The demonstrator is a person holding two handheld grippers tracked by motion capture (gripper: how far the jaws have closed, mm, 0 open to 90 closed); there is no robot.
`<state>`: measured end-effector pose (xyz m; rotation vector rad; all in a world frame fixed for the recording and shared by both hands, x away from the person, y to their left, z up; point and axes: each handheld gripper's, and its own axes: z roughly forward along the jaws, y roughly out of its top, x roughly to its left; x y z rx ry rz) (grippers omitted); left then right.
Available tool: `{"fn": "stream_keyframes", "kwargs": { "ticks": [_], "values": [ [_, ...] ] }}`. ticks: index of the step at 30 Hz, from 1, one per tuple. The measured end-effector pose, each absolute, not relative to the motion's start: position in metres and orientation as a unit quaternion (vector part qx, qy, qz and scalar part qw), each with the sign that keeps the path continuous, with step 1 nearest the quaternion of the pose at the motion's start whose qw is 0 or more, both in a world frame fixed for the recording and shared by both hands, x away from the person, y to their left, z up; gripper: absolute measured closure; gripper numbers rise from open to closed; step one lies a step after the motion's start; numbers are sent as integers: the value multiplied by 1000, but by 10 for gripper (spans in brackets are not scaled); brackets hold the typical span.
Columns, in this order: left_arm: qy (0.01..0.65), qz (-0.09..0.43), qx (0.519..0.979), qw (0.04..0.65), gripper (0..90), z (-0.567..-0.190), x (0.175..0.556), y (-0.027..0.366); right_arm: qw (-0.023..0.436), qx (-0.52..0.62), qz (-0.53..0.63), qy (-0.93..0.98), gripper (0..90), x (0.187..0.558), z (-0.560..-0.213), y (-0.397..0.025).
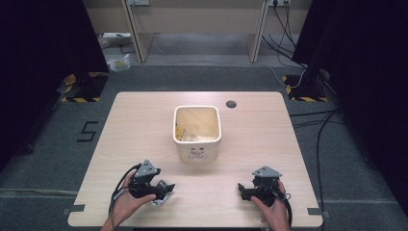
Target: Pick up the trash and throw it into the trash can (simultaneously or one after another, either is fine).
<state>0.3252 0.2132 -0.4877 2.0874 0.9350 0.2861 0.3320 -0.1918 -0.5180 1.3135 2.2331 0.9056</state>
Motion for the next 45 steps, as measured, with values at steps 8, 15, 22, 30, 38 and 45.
{"fn": "stream_keyframes", "kwargs": {
  "ticks": [8,15,22,30,38,45],
  "values": [
    [378,117,829,396,167,-495,320,216,197,469,323,798,31,332,-518,-192],
    [381,117,836,378,167,-507,316,217,197,469,323,798,31,332,-518,-192],
    [380,115,839,371,167,-511,313,217,197,469,323,798,31,332,-518,-192],
    [377,123,843,363,173,-516,310,216,197,469,323,798,31,332,-518,-192],
    [360,145,846,366,311,-517,305,212,197,469,323,798,31,332,-518,-192],
    [358,141,847,367,336,-516,305,212,197,469,323,798,31,332,-518,-192]
  ]
}}
